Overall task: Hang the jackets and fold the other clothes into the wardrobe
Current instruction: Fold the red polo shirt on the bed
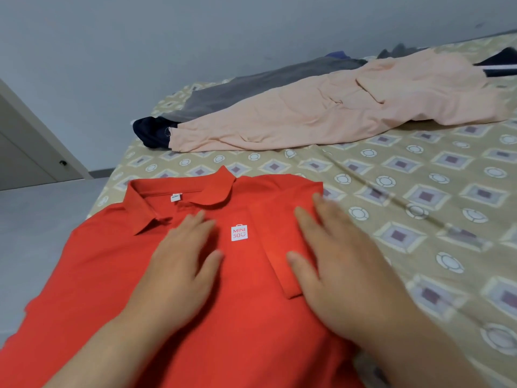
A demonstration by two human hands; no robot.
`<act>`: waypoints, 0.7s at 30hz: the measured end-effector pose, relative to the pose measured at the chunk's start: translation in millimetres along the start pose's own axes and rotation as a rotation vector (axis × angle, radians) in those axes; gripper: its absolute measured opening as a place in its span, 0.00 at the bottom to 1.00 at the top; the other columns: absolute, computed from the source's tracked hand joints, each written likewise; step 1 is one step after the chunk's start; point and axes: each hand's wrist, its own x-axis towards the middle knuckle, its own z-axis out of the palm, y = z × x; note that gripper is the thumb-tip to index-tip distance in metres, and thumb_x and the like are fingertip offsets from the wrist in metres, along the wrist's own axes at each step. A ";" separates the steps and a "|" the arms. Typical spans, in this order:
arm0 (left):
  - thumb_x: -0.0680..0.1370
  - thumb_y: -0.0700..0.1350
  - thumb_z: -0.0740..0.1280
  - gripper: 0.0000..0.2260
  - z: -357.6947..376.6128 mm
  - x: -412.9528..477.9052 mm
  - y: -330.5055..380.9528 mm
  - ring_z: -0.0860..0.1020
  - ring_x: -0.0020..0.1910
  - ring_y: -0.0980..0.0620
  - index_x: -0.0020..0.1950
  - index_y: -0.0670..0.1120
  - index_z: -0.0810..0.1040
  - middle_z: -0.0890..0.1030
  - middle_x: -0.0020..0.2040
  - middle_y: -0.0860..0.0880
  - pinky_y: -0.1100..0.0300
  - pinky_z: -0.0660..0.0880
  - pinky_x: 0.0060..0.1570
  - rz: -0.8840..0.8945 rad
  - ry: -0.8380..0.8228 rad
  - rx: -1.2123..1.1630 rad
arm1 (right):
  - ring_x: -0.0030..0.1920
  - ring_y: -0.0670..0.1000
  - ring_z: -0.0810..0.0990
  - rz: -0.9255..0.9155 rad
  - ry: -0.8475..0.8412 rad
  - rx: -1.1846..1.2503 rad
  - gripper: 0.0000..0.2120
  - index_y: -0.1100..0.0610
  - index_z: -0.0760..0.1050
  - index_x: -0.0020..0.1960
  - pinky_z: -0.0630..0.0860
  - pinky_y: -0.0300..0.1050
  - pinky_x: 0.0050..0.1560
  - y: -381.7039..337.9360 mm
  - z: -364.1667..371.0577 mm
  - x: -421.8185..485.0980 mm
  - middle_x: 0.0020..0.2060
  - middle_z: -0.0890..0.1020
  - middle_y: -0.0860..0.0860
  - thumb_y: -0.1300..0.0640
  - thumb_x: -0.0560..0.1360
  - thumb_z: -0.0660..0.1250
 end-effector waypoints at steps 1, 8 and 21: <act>0.76 0.62 0.55 0.30 -4.8 -20.6 -14.7 0.56 0.78 0.55 0.75 0.51 0.67 0.61 0.78 0.53 0.56 0.51 0.75 -0.051 -0.026 0.050 | 0.79 0.49 0.42 -0.038 -0.061 -0.022 0.33 0.45 0.47 0.80 0.41 0.46 0.78 -0.7 12.0 0.5 0.80 0.43 0.48 0.37 0.79 0.48; 0.73 0.69 0.39 0.37 8.2 -62.3 -35.6 0.40 0.76 0.59 0.80 0.57 0.41 0.44 0.79 0.56 0.54 0.39 0.77 -0.173 -0.072 0.278 | 0.80 0.47 0.43 -0.017 -0.095 -0.160 0.40 0.42 0.46 0.80 0.41 0.45 0.77 12.7 35.6 4.8 0.80 0.45 0.48 0.28 0.71 0.35; 0.80 0.50 0.61 0.26 -28.6 -63.8 -50.4 0.53 0.79 0.55 0.79 0.48 0.61 0.58 0.80 0.48 0.60 0.40 0.76 -0.182 -0.238 -0.272 | 0.76 0.59 0.62 0.115 -0.045 -0.414 0.27 0.55 0.68 0.74 0.52 0.63 0.76 -70.5 24.6 -12.6 0.75 0.66 0.59 0.45 0.78 0.60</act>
